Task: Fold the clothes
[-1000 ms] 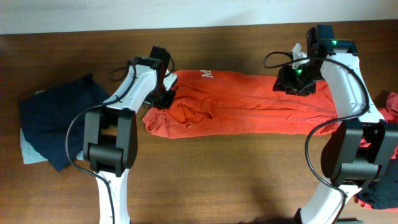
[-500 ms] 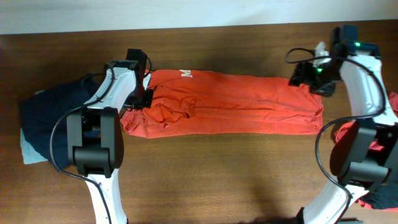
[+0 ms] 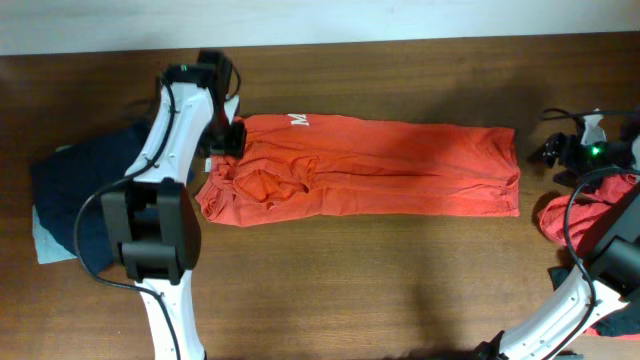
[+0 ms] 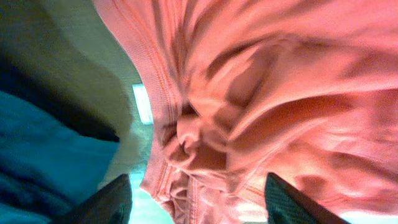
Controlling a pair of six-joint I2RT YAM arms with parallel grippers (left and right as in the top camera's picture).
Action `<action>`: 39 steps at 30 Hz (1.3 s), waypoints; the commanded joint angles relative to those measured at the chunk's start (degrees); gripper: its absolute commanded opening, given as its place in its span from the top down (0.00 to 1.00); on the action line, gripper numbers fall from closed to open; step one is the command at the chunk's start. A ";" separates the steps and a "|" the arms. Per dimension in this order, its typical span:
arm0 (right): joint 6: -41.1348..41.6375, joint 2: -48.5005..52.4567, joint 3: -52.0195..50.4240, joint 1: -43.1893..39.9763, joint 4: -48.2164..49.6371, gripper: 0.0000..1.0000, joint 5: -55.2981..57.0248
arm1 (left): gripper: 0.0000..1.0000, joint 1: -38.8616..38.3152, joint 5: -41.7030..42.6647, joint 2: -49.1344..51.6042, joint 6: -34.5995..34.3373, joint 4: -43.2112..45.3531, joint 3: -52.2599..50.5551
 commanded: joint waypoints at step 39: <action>-10.75 13.75 0.44 -0.26 -6.86 0.16 -9.64 | 0.19 -0.26 -0.50 -14.64 1.70 -6.80 14.01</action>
